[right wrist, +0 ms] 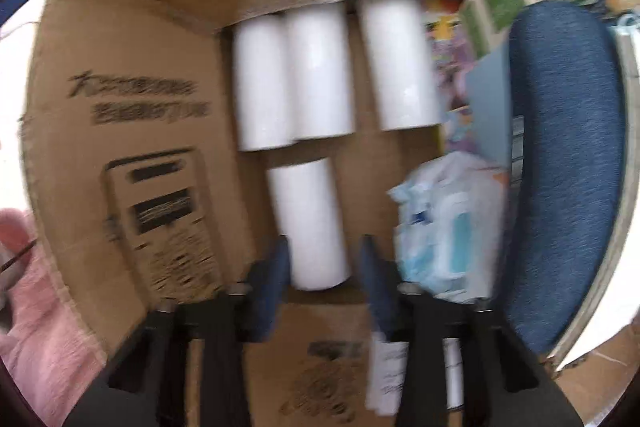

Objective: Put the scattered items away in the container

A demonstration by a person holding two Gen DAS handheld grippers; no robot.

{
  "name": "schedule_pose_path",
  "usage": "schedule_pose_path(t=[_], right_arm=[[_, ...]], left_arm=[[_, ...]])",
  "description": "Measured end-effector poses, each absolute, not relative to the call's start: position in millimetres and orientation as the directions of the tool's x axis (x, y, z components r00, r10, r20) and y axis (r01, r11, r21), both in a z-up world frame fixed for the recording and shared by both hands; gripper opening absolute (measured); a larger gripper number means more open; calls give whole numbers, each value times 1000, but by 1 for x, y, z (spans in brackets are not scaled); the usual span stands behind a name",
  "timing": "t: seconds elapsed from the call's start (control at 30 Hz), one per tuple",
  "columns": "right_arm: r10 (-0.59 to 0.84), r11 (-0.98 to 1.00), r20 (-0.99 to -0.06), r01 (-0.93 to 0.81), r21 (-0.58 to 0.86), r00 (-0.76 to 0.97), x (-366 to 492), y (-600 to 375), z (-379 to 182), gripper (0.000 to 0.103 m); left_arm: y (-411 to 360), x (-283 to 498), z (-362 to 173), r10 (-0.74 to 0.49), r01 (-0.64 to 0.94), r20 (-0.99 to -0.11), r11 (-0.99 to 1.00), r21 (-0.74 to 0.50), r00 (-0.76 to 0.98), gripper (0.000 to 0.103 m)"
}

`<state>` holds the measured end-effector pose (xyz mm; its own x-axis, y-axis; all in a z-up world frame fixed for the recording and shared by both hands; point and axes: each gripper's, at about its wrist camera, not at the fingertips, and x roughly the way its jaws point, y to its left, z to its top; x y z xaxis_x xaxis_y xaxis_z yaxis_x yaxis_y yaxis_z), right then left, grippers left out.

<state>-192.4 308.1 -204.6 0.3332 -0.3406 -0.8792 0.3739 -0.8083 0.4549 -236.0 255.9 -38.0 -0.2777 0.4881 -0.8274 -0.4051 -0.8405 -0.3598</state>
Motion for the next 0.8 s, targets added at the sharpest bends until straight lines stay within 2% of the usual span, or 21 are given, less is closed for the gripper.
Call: schedule_pose_path(t=[0.1,0.3,0.4,0.63,0.8], right_arm=[[-349,-823,-891,360,439,289,-193,310,-203,17],[-346,-823,-866,327,465,360,-178,296,-212,17],[-384,-829,-862,289,479,330,-174,301,-200,17],[-436,-872,-899,225,435,48,-154,334,-124,17],[-477,-874,-865,190,448,-157,-135,353,-55,17]], left_arm=[[259,-233,-38,480,-419,-831,-841,-343,-283,52],[261,-225,-32,454,-440,-834,-848,-297,-313,52],[257,-222,-29,454,-434,-830,-851,-297,-323,52],[242,-194,-9,404,-428,-810,-878,-214,-424,52],[212,-164,11,421,-410,-743,-886,-215,-520,57]])
